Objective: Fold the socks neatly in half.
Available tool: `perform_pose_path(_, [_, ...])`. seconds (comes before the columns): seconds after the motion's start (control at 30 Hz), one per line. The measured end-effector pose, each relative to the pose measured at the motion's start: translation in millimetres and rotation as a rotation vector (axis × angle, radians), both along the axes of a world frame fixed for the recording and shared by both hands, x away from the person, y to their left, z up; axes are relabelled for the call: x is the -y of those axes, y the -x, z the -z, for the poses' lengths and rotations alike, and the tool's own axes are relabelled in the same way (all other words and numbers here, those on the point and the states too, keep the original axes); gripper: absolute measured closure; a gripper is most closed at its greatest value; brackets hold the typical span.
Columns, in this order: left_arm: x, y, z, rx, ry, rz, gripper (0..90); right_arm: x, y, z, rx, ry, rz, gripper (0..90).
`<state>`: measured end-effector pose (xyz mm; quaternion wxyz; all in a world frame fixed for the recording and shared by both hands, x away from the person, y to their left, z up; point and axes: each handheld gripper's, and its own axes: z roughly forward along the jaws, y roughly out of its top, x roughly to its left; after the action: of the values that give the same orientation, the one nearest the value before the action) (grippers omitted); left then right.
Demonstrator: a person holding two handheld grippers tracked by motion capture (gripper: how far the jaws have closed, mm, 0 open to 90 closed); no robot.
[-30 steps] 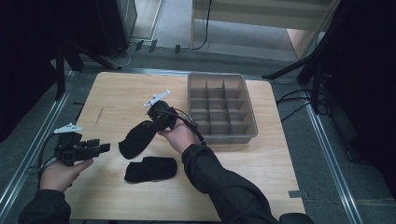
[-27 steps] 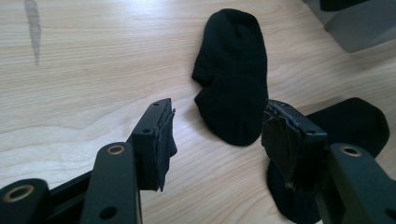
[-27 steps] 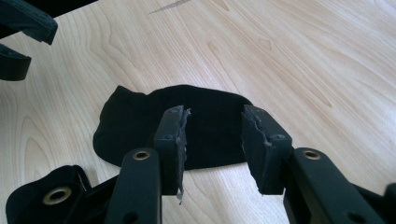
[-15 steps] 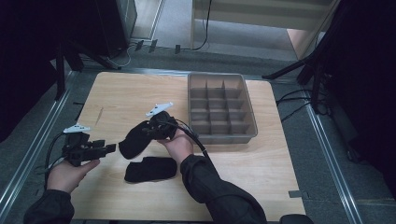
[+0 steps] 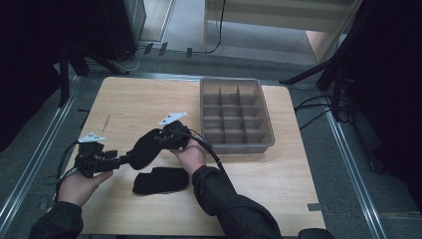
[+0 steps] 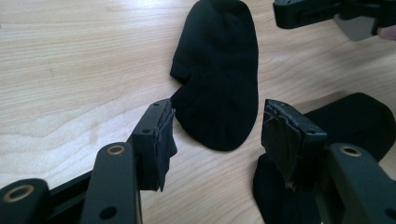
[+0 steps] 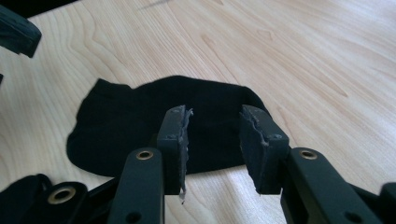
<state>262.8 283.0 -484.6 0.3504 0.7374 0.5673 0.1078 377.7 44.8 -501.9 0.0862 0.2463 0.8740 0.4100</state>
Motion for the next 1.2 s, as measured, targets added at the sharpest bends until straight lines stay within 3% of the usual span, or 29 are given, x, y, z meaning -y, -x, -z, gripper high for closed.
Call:
perform_pose_path(0.17, [5.3, -3.4, 2.0, 0.004, -0.015, -0.008, 43.7, 0.7, -3.6, 6.1, -0.010, -0.001, 0.006, 61.8])
perform_pose_path(0.27, [5.4, -3.0, 1.0, 0.042, -0.036, -0.037, 48.3, 0.6, -6.7, 8.9, -0.012, -0.008, 0.020, 61.8])
perform_pose_path(0.47, [4.2, -5.2, 5.2, 0.017, -0.004, -0.067, 51.7, -2.9, -14.8, 18.2, -0.031, -0.022, 0.046, 62.1])
perform_pose_path(0.77, [23.7, -12.0, 14.8, -0.015, -0.045, -0.026, 52.7, -10.4, -26.1, 30.2, -0.035, 0.008, 0.067, 63.5])
perform_pose_path(0.87, [25.6, -17.0, 21.3, -0.023, -0.073, -0.028, 52.7, -12.7, -30.3, 29.1, -0.035, 0.011, 0.076, 63.4])
perform_pose_path(0.97, [25.4, -19.6, 26.1, -0.033, -0.066, -0.038, 52.6, -14.7, -34.5, 29.8, -0.030, 0.015, 0.085, 63.4])
perform_pose_path(1.2, [30.3, -28.7, 39.5, -0.067, -0.106, -0.031, 51.1, -18.8, -38.8, 39.4, -0.031, 0.047, 0.089, 63.4])
